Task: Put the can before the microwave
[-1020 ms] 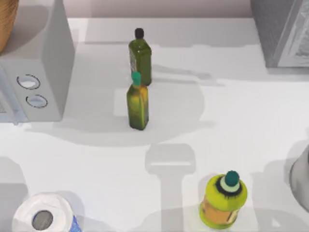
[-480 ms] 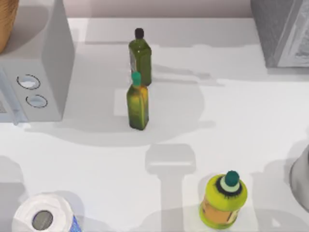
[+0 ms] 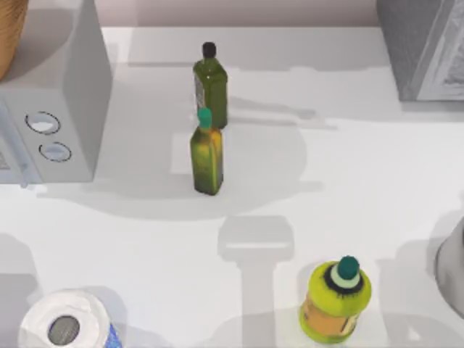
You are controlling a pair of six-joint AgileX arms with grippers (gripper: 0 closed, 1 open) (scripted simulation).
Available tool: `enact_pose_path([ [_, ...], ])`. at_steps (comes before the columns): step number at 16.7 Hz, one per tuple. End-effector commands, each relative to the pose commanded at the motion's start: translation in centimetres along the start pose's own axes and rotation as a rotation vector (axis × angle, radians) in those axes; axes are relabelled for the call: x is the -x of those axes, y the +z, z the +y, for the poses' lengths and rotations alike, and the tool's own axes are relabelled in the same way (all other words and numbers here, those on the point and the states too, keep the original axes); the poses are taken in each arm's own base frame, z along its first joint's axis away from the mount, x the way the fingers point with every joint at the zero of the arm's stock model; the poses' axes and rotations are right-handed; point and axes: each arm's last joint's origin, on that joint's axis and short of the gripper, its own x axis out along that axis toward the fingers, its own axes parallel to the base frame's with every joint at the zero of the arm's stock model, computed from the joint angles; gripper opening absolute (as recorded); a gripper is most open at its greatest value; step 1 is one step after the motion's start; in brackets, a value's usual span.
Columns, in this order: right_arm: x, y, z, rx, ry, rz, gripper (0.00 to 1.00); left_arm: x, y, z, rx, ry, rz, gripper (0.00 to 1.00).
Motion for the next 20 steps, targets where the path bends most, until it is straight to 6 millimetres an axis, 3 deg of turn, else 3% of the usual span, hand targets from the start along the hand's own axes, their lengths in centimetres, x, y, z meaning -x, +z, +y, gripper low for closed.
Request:
enact_pose_path([
  [7, 0.0, 0.0, 0.0, 0.0, 0.0, 0.0, 1.0, 0.0, 0.0, 0.0, 0.0, 0.0, 0.0, 0.98],
  [17, 0.0, 0.0, 0.0, 0.0, 0.0, 0.0, 1.0, 0.1, 0.0, 0.0, -0.002, 0.001, -0.001, 1.0],
  [20, 0.0, 0.0, 0.0, 0.0, 0.0, 0.0, 1.0, 1.7, 0.3, 0.1, -0.001, -0.001, 0.001, 1.0],
])
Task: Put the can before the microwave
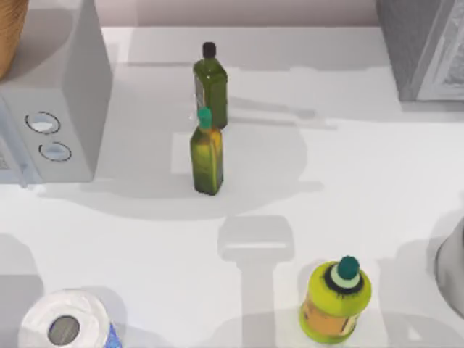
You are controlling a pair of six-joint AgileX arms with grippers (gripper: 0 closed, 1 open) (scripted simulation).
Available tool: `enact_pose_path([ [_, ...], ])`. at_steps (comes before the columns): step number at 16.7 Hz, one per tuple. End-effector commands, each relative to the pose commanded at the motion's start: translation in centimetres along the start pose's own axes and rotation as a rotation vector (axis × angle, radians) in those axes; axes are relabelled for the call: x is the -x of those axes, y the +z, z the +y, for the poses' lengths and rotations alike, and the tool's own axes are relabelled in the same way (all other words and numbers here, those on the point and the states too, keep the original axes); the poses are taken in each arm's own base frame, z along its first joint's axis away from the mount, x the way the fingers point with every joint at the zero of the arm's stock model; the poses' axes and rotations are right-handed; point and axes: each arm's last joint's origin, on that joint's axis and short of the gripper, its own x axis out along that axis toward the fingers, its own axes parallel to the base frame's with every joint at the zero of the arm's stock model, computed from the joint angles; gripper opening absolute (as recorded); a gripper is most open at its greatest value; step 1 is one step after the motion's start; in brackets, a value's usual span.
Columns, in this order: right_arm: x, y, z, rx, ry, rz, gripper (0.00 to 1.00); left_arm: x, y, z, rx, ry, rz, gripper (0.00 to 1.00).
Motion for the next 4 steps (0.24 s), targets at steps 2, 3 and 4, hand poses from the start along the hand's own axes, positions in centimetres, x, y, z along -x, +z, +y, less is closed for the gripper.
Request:
enact_pose_path([
  [2, 0.0, 0.0, 0.0, 0.0, 0.0, 0.0, 1.0, 1.5, 0.1, 0.0, 0.002, -0.002, 0.002, 1.0],
  [3, 0.0, 0.0, 0.0, 0.0, 0.0, 0.0, 1.0, 2.0, 0.1, -0.1, 0.002, 0.0, 0.0, 1.0],
  [4, 0.0, 0.0, 0.0, 0.0, 0.0, 0.0, 1.0, 2.3, 0.2, -0.1, 0.0, 0.001, -0.002, 1.0],
])
